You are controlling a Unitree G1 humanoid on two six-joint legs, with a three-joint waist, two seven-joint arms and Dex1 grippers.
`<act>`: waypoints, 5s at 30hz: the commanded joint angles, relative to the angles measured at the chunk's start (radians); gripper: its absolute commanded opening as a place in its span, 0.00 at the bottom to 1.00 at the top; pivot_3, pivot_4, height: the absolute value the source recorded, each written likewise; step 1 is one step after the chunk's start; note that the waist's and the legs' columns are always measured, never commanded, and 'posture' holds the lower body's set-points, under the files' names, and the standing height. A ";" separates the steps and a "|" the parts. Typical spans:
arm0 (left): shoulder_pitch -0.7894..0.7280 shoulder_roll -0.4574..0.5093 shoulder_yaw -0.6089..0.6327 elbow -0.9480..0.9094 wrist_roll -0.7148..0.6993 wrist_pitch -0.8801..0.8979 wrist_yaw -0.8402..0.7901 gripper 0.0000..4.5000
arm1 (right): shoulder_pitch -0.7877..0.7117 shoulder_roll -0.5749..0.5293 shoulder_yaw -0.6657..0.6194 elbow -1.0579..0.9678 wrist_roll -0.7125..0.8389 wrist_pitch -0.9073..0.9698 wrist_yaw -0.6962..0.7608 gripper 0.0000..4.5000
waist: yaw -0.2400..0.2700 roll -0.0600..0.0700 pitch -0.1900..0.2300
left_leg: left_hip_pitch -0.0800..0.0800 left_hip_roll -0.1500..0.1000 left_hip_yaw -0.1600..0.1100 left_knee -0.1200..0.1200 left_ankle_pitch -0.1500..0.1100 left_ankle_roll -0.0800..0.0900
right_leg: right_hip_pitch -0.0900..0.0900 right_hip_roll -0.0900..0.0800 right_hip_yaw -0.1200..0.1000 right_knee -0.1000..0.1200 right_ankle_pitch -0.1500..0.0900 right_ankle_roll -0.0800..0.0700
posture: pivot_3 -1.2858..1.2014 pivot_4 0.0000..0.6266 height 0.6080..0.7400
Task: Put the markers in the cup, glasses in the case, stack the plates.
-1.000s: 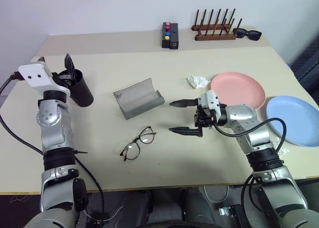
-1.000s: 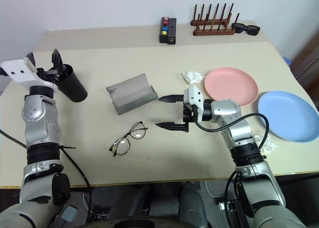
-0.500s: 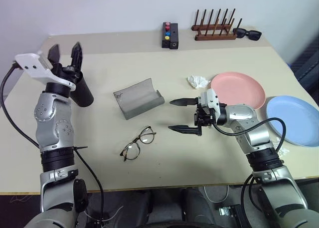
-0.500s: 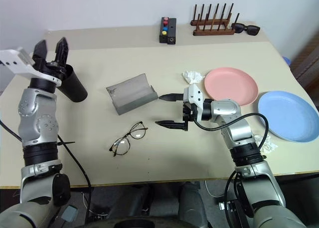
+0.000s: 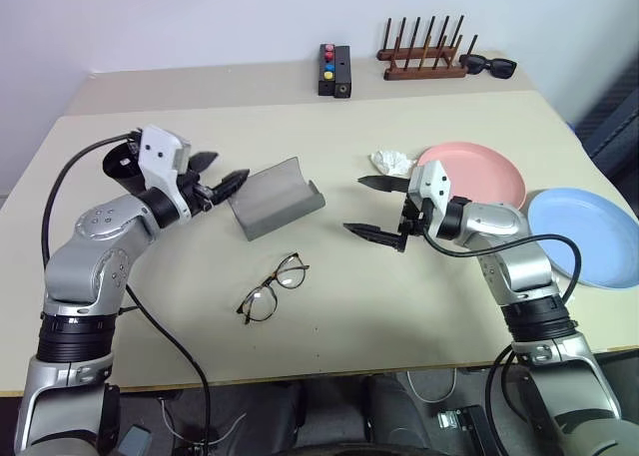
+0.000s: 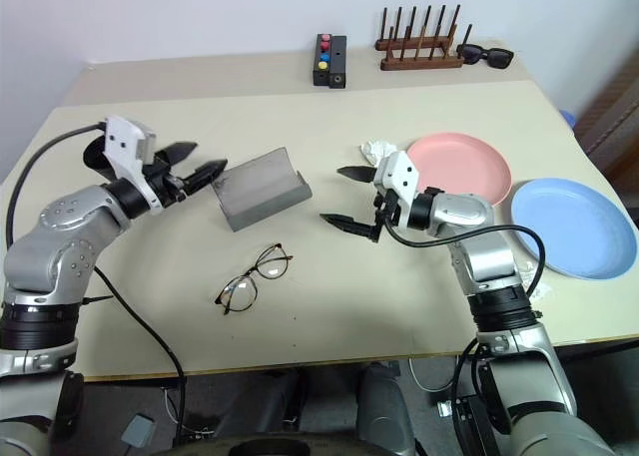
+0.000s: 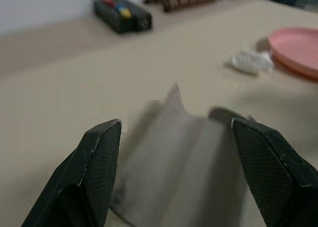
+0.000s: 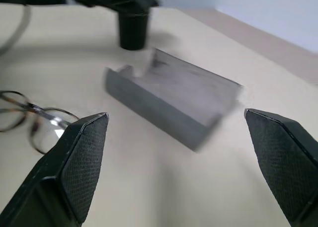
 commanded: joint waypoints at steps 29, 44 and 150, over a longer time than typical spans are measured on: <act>-0.261 -0.022 -0.276 0.629 0.338 -0.310 -0.569 0.80 | 0.228 -0.128 -0.084 -0.371 0.017 0.233 -0.187 1.00 | -0.001 0.000 0.000 | 0.000 0.000 0.000 0.000 0.000 0.000 | 0.000 0.000 0.000 0.000 0.000 0.000 | 0.52 0.24 1.00; -0.280 -0.013 -0.249 0.690 0.388 -0.400 -0.621 0.01 | 0.227 -0.122 -0.077 -0.373 0.011 0.220 -0.203 1.00 | -0.003 0.000 0.000 | 0.000 0.000 0.000 0.001 0.000 0.000 | 0.000 0.000 0.000 0.001 0.000 0.000 | 0.52 0.24 1.00; 0.075 0.279 -0.060 -0.181 -0.074 0.275 -0.698 0.62 | 0.465 -0.243 -0.197 -0.424 0.127 0.173 -0.002 1.00 | 0.019 -0.001 0.001 | 0.001 0.000 0.001 0.002 -0.001 0.001 | 0.002 0.000 0.001 0.000 0.000 0.000 | 0.52 0.24 1.00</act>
